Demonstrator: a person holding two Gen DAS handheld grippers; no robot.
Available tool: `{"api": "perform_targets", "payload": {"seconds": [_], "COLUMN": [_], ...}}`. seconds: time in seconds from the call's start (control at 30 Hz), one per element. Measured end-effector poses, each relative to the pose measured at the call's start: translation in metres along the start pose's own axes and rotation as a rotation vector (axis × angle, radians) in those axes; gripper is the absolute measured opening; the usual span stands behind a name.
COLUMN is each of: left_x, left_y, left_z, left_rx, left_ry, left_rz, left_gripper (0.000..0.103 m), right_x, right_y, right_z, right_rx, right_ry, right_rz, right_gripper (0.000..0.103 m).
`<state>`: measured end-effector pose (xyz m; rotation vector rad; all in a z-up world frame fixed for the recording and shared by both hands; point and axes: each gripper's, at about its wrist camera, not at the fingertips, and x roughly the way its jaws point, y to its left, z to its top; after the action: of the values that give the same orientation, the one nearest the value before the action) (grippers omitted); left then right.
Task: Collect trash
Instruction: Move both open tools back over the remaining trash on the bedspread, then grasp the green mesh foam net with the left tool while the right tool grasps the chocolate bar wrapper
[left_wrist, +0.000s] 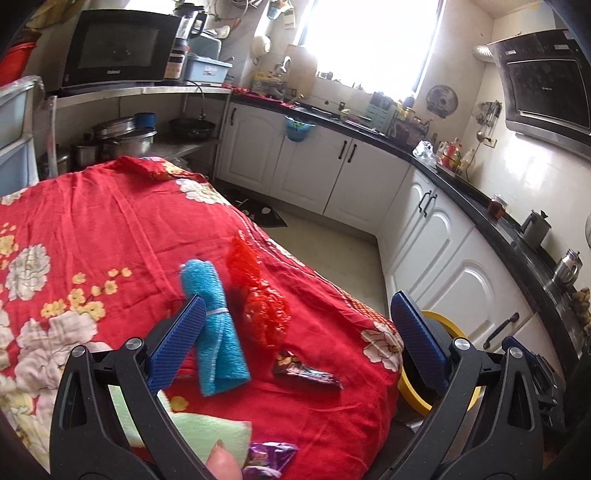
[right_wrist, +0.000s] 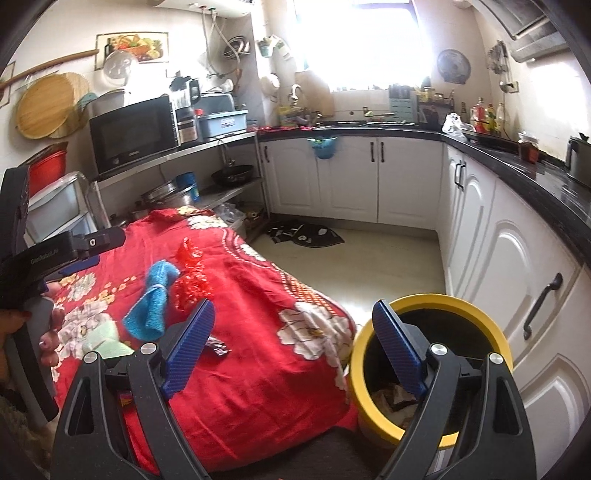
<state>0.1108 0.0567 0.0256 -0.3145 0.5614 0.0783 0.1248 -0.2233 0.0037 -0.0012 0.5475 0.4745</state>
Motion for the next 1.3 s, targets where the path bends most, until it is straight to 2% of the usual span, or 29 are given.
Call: {"api": "perform_targets", "payload": {"seconds": [0.37, 0.77, 1.0, 1.3], "left_x": [-0.016, -0.029, -0.03, -0.028], "left_y": [0.038, 0.089, 0.115, 0.138], "left_z": [-0.001, -0.022, -0.045, -0.086], "left_rx": [-0.049, -0.116, -0.217, -0.411], "left_ry": [0.011, 0.068, 0.143, 0.284], "left_rz": [0.068, 0.153, 0.159, 0.091], "left_gripper": [0.092, 0.092, 0.092, 0.092], "right_x": [0.017, 0.049, 0.079, 0.13], "right_y": [0.036, 0.066, 0.079, 0.091], "right_z": [0.0, -0.005, -0.013, -0.028], "right_rx": [-0.083, -0.162, -0.225, -0.273], "right_ry": [0.038, 0.099, 0.165, 0.267], "right_rz": [0.079, 0.125, 0.137, 0.155], "right_gripper": [0.084, 0.084, 0.084, 0.083]}}
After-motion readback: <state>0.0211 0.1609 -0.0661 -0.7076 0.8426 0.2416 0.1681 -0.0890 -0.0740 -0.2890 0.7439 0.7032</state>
